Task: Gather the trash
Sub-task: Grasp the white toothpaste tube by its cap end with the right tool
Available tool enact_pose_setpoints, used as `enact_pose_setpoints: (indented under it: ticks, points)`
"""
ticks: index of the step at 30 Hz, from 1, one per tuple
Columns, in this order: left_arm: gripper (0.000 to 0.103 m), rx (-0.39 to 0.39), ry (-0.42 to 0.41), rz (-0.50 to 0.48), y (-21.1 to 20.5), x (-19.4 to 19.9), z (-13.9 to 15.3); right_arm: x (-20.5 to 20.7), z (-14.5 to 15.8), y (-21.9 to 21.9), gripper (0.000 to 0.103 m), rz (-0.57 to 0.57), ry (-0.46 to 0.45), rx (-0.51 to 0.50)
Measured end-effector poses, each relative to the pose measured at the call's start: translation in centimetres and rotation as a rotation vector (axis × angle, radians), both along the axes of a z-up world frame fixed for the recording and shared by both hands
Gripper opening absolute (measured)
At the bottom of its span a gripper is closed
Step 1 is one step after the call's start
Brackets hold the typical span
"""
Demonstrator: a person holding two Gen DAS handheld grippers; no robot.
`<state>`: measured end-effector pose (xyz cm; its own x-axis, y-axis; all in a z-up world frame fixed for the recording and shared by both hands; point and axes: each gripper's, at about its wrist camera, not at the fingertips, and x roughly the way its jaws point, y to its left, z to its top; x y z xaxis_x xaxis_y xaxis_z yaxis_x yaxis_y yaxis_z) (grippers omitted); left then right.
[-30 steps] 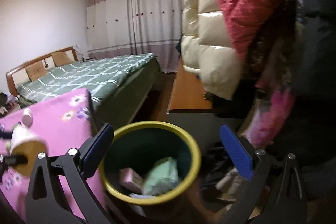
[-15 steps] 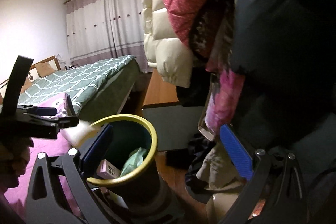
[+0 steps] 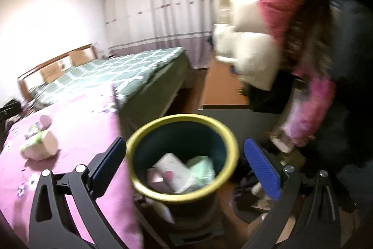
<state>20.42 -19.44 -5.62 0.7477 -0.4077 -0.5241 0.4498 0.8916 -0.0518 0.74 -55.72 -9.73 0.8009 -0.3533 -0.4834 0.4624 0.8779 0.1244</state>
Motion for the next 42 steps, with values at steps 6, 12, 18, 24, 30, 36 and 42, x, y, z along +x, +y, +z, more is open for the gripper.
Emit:
enact_pose_setpoints:
  ticks: [6,12,18,24,30,36,42]
  points:
    - [0.098,0.041,-0.015,0.373,13.8,2.8,-2.9,4.3,1.5,5.0,0.097,0.136,0.007,-0.031]
    - [0.098,0.06,0.01,0.647,23.8,5.0,-5.0,10.0,3.1,10.3,0.097,0.34,0.032,0.012]
    - [0.098,0.037,0.035,0.787,27.9,5.2,-6.5,17.1,4.3,17.3,0.097,0.568,0.093,0.019]
    - [0.098,-0.004,0.069,0.846,29.7,4.9,-7.3,24.0,4.5,24.2,0.097,0.747,0.185,-0.025]
    - [0.098,0.017,0.064,0.855,29.2,4.9,-7.4,30.8,2.7,31.5,0.097,0.943,0.35,-0.101]
    - [0.098,0.035,0.071,0.848,28.8,5.3,-7.4,36.0,-0.4,35.8,0.097,1.028,0.534,-0.149]
    - [0.098,0.028,0.078,0.844,28.8,5.3,-7.3,39.1,-3.2,36.9,0.097,1.052,0.655,-0.195]
